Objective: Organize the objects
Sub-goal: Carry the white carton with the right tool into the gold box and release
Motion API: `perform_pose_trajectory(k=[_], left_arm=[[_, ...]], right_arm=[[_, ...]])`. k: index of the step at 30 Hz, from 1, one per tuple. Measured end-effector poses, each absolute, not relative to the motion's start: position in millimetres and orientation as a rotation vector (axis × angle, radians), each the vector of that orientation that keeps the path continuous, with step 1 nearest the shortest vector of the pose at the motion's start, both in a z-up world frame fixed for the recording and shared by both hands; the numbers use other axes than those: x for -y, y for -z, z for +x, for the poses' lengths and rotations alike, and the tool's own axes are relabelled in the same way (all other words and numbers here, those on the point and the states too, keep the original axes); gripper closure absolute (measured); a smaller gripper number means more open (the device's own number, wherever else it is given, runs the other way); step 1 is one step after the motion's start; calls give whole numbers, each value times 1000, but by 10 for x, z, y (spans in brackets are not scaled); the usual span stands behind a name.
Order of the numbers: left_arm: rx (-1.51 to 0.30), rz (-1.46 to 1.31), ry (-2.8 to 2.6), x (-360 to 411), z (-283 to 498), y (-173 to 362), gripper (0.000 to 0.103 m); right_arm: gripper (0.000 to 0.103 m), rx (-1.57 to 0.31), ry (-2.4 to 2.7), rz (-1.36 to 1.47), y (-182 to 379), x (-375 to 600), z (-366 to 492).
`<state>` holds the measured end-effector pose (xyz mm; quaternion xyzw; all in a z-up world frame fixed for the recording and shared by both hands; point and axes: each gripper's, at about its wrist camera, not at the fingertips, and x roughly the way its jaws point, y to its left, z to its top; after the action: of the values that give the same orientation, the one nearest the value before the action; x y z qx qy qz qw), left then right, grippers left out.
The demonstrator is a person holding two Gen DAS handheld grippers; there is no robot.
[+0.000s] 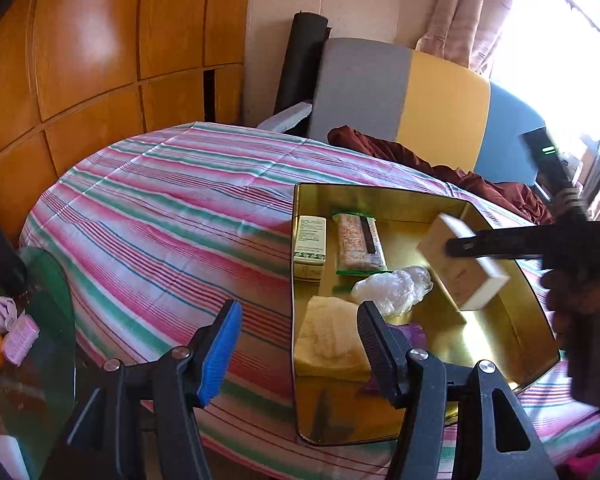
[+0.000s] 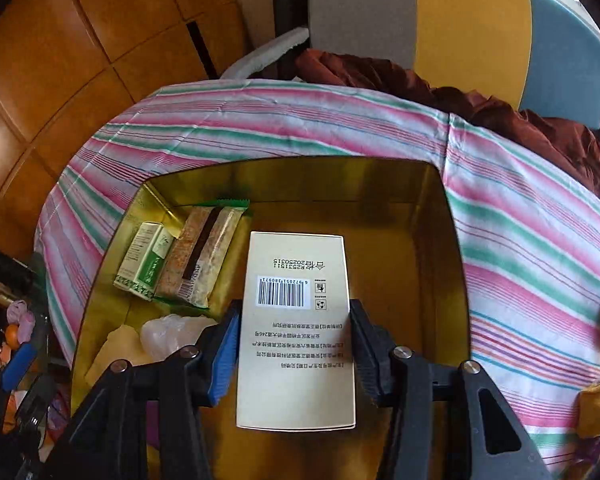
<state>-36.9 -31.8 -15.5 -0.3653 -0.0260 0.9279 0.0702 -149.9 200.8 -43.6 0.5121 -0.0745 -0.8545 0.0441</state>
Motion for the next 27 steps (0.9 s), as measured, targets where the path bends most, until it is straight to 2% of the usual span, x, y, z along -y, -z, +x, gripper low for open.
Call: perform_pose_trajectory(k=[6,11,12,14,16,27], left_arm=[[92,-1105,-2783,328,-368,176,42],[94,-1112,-2773,309,-361,191,42],[95,-1109,-2772,311,-364,185,41],[87,-1102,-2775,305,-363,178,40],[82,-1096,-2779,304,-360,179,40],[59,-1092,-2787,248,-340,173,38]], right_arm=[[53,210,2657,1597,539,-1801,-1725],[47,440,2496,1555,560,-1703,-1832],[44,470,2474,1542,559,-1695,-1829],[28,481,2478,1517,552,-1670,-1801],[21,488,2486,1492,519,-1697,-1748],[19,375,2633,1375,239,-1969,-1293]])
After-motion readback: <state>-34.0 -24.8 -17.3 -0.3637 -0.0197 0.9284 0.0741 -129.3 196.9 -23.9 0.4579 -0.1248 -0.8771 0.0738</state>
